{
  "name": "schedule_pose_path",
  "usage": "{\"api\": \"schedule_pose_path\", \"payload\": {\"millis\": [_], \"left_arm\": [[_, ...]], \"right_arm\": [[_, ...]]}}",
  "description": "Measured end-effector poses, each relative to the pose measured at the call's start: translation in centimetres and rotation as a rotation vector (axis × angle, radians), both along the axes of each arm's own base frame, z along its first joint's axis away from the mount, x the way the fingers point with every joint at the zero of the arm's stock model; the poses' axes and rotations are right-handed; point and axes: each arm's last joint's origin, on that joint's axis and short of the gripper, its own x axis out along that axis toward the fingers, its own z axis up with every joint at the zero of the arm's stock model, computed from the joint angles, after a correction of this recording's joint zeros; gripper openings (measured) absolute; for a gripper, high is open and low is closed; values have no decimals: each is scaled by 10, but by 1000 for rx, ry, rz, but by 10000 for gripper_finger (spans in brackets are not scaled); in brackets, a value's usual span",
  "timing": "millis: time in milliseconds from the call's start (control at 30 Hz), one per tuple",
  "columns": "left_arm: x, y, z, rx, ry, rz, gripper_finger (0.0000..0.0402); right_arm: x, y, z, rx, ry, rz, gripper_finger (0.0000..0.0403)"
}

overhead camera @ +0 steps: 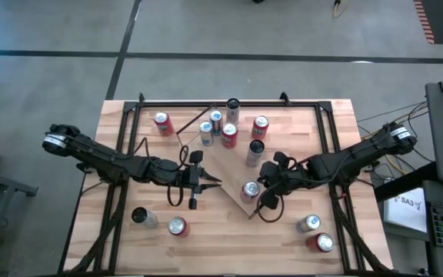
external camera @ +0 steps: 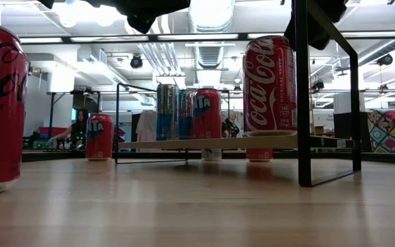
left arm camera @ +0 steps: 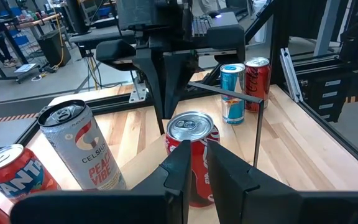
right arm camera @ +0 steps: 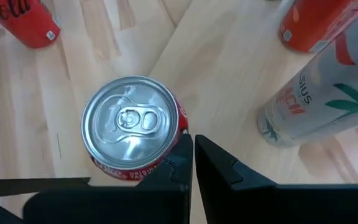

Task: Place canned beverage on shelf
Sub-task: Put the red soda can on the shelf

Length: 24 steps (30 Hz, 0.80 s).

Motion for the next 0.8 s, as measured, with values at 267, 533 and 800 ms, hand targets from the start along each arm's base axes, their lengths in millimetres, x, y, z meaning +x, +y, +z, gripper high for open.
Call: {"api": "schedule_pose_path", "payload": {"millis": [267, 533, 800], "left_arm": [[0, 0, 0, 0, 0, 0, 36], [0, 0, 0, 0, 0, 0, 36], [0, 0, 0, -4, 0, 1, 36]], "right_arm": [[0, 5, 0, 51, 2, 34, 9], [-2, 11, 3, 59, -4, 51, 9], [-3, 10, 4, 56, -5, 51, 9]]}}
